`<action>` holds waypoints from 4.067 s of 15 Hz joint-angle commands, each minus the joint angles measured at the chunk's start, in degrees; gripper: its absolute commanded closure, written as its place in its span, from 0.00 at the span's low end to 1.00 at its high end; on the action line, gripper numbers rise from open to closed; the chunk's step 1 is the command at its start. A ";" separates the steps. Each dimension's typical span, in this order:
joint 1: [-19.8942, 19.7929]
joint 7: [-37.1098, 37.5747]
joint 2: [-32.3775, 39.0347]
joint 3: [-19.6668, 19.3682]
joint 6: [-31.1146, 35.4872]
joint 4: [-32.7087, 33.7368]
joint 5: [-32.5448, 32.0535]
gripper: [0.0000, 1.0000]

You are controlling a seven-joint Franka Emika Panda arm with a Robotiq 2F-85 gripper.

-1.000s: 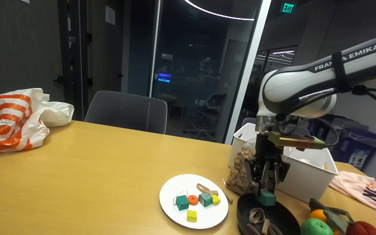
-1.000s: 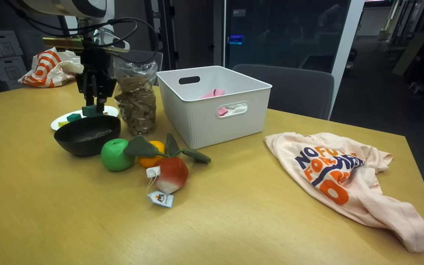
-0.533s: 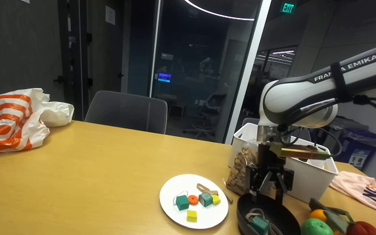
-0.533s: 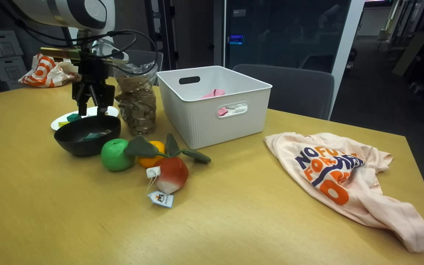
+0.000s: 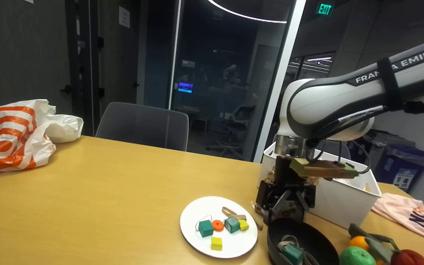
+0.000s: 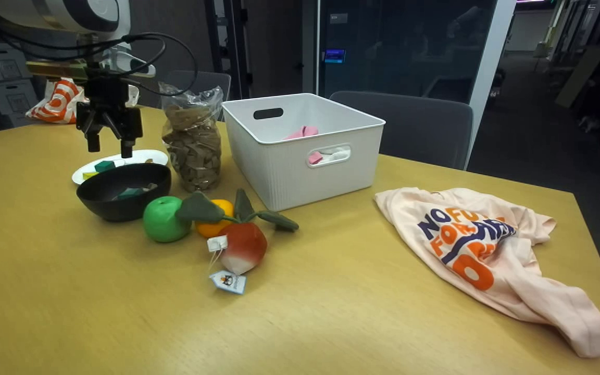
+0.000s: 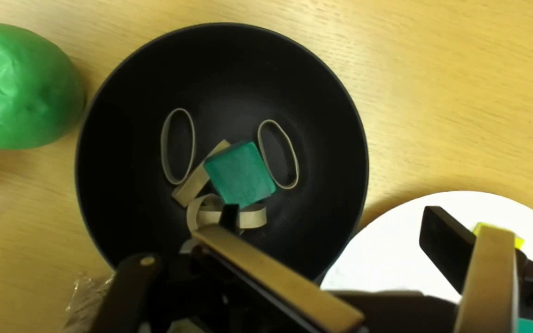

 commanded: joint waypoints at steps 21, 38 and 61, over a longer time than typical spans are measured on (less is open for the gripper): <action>7.67 -2.47 17.23 -0.21 13.21 13.65 -11.46 0.00; 6.37 -8.44 18.57 -0.44 13.63 15.22 -10.43 0.84; -4.76 -10.53 -4.99 -2.78 -4.67 -3.38 0.92 0.36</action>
